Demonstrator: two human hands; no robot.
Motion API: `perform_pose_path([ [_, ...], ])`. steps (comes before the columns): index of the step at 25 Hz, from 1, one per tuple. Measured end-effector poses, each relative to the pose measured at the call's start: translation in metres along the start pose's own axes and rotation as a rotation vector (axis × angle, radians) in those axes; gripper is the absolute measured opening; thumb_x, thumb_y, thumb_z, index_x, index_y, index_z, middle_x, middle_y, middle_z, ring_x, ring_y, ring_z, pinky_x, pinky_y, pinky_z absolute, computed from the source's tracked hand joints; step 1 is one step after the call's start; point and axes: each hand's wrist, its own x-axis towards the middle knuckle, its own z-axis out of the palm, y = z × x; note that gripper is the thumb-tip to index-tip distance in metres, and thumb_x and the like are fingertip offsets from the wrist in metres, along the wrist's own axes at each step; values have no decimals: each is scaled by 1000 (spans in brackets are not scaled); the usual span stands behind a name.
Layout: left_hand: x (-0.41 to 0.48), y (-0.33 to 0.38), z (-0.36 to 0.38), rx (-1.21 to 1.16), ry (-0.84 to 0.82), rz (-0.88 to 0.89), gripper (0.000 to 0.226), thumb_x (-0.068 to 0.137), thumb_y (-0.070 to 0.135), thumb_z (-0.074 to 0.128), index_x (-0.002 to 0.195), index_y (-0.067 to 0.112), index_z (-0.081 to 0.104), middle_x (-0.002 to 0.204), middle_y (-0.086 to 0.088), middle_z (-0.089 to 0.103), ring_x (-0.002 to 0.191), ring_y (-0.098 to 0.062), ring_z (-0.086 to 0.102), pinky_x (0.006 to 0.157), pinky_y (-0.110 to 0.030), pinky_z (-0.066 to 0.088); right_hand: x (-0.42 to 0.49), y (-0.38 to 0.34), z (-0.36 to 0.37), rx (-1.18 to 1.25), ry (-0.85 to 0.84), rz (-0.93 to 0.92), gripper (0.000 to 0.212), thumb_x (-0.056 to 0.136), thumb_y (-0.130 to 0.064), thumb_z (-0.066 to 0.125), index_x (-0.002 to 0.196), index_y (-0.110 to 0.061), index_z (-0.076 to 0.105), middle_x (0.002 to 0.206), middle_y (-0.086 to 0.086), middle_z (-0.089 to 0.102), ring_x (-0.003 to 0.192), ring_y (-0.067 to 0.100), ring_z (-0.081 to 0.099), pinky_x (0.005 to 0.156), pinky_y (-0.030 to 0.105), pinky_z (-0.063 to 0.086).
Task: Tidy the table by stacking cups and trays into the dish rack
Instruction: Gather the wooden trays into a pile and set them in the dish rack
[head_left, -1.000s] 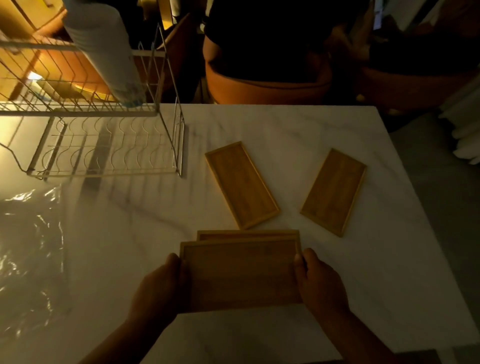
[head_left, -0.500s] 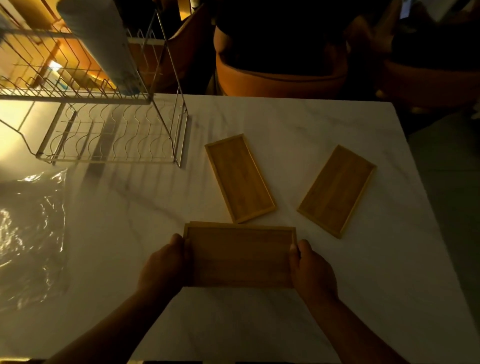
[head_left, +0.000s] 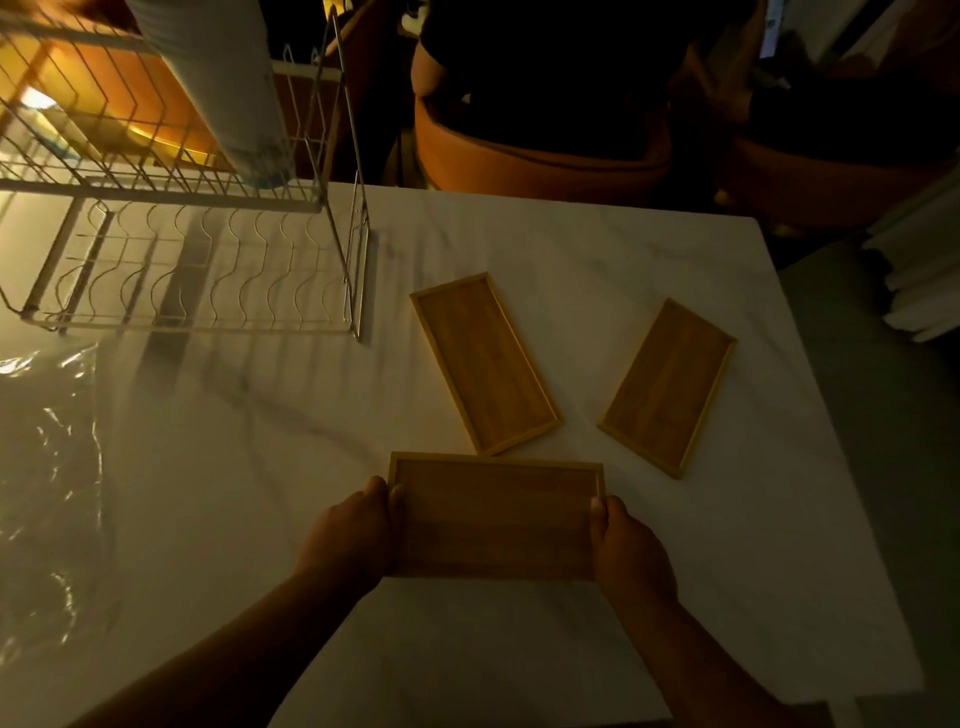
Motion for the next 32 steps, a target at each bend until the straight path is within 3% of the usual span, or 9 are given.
perform_pose_path([
  [3, 3, -3, 0, -47, -11, 26, 33, 102, 57, 22, 85, 33, 36, 74, 4, 59, 71, -24, 65, 59, -33, 39, 2, -2, 0, 27, 33, -8, 43, 102, -40, 36, 97, -10, 67, 83, 11, 70, 76, 27, 66, 72, 37, 54],
  [6, 4, -6, 4, -75, 4, 31, 33, 102, 57, 22, 85, 33, 37, 79, 1, 64, 76, -27, 68, 59, -33, 38, 3, 2, 3, 30, 67, -22, 35, 102, -32, 44, 93, -8, 67, 78, 11, 70, 71, 28, 67, 68, 37, 54],
  [11, 1, -4, 3, -3, -1, 34, 44, 95, 66, 16, 88, 30, 40, 86, -4, 68, 79, -31, 68, 60, -36, 43, 5, 8, 5, 17, -24, -18, 37, 104, -37, 38, 98, -13, 65, 81, 8, 69, 75, 26, 67, 70, 35, 53],
  [16, 17, 6, -29, -11, 173, -32, 58, 92, 70, 36, 128, 27, 49, 125, -3, 60, 105, -24, 64, 77, -37, 53, 22, 3, -21, 113, 73, -52, 37, 99, -42, 46, 117, -15, 64, 107, 5, 65, 100, 25, 61, 81, 38, 54],
  [18, 45, 23, -46, 21, 206, 44, 59, 93, 65, 43, 135, 24, 46, 135, -5, 54, 116, -24, 58, 88, -37, 52, 38, -14, -32, 78, 124, -157, 30, 97, -38, 49, 109, -18, 68, 102, 2, 66, 97, 24, 60, 79, 37, 52],
  [22, 124, 82, -73, 114, 168, 172, 66, 97, 52, 50, 150, 16, 36, 151, -10, 42, 133, -30, 46, 103, -44, 47, 73, -60, -40, -16, -131, -241, 40, 100, -47, 37, 81, -24, 63, 78, -4, 59, 83, 21, 61, 75, 35, 46],
  [26, 193, 119, -90, 201, 64, 154, 73, 98, 46, 49, 157, 13, 22, 164, -13, 23, 145, -36, 31, 114, -50, 35, 107, -74, -33, -45, -340, -152, 46, 101, -48, 32, 106, -21, 69, 102, 3, 69, 96, 24, 63, 85, 40, 54],
  [29, 237, 118, -93, 284, -78, 99, 75, 100, 46, 44, 160, 11, 17, 167, -15, 13, 153, -36, 12, 123, -52, 22, 133, -74, -32, -13, -394, -123, 45, 99, -44, 37, 129, -15, 55, 119, 11, 61, 107, 29, 59, 90, 41, 51],
  [32, 258, 107, -90, 301, -145, 58, 69, 99, 45, 45, 155, 7, 32, 161, -20, 30, 148, -41, 23, 119, -53, 29, 159, -77, -32, 149, -431, -82, 42, 100, -38, 40, 132, -13, 50, 123, 16, 59, 103, 32, 58, 82, 37, 47],
])
